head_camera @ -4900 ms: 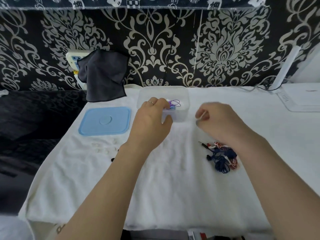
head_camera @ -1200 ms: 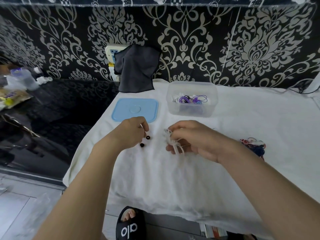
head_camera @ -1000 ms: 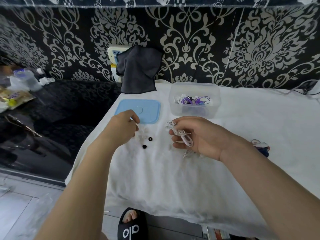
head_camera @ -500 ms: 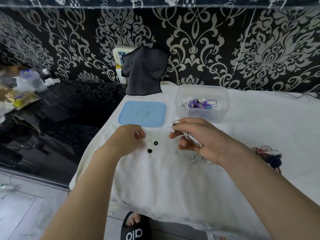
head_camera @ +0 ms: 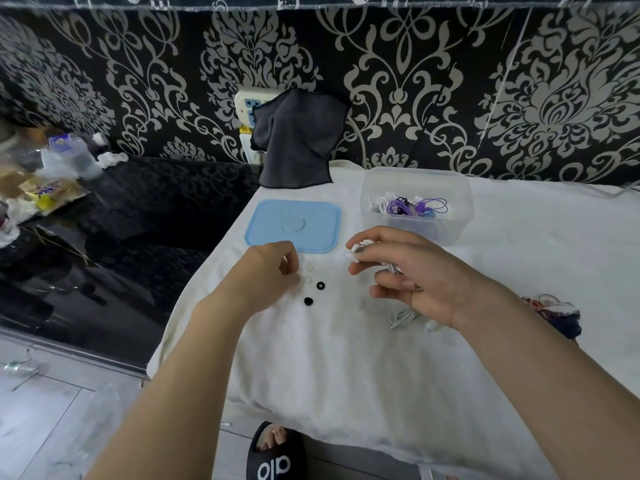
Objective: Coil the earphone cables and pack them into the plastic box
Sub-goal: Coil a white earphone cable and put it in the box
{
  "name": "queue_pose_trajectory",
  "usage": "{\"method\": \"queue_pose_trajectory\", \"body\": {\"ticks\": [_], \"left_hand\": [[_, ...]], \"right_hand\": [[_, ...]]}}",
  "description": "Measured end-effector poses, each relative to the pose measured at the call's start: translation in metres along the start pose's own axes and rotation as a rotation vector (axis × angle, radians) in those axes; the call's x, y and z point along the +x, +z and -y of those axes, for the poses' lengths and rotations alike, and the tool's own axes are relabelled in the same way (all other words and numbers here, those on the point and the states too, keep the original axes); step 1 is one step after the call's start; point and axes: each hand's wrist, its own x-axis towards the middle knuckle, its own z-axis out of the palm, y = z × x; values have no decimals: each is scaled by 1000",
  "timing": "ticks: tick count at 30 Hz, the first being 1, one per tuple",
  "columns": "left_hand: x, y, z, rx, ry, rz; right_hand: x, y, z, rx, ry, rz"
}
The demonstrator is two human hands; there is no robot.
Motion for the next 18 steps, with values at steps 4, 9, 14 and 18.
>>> {"method": "queue_pose_trajectory", "body": {"ticks": [4, 9, 14, 18], "left_hand": [[-5, -5, -19, -186, 62, -42], [-14, -8, -42, -435, 130, 6], [-19, -5, -55, -525, 107, 59], [-18, -5, -58, -561, 98, 74]], "right_hand": [[-2, -1, 1, -45, -33, -11], [-4, 1, 1, -163, -129, -80], [-3, -1, -2, -256, -203, -118], [-3, -5, -3, -304, -227, -143]]}}
